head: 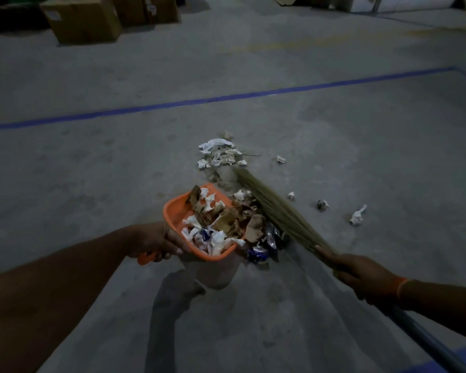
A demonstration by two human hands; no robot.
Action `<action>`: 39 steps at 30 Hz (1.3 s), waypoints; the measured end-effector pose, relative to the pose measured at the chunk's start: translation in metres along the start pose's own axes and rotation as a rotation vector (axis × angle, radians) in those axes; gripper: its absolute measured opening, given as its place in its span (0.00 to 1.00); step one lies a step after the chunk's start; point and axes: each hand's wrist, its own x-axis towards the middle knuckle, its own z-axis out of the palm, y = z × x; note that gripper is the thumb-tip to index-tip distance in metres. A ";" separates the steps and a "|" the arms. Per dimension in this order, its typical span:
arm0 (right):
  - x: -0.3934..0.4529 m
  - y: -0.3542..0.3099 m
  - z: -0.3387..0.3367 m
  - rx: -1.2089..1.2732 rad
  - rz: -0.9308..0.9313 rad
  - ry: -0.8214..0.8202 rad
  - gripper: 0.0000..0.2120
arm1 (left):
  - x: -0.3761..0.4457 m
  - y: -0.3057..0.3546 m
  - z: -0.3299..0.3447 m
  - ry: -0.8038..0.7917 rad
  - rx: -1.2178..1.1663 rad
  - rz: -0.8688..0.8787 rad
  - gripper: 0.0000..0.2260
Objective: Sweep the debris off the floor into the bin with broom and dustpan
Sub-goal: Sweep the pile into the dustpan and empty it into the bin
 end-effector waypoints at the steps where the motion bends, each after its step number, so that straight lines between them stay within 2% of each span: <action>1: 0.016 -0.027 0.005 0.067 0.070 0.033 0.29 | 0.001 0.002 0.000 0.002 -0.007 0.001 0.10; 6: 0.020 -0.021 0.009 0.053 0.111 0.045 0.29 | 0.009 0.004 -0.002 -0.012 -0.016 -0.003 0.10; 11: 0.025 -0.027 0.012 0.165 0.110 0.037 0.29 | 0.012 0.003 -0.004 -0.029 -0.011 -0.001 0.11; 19: 0.017 -0.037 0.017 0.273 0.016 0.112 0.30 | 0.014 0.004 -0.003 -0.022 -0.050 -0.018 0.11; 26: 0.004 -0.027 -0.008 0.163 -0.058 0.159 0.33 | 0.018 0.003 -0.008 -0.019 -0.048 -0.005 0.11; 32: 0.007 -0.009 -0.019 0.198 0.013 0.247 0.31 | 0.018 0.003 -0.010 -0.031 -0.037 0.011 0.12; 39: 0.023 -0.010 -0.013 0.184 0.118 0.138 0.31 | 0.018 0.001 -0.011 -0.036 -0.027 0.004 0.12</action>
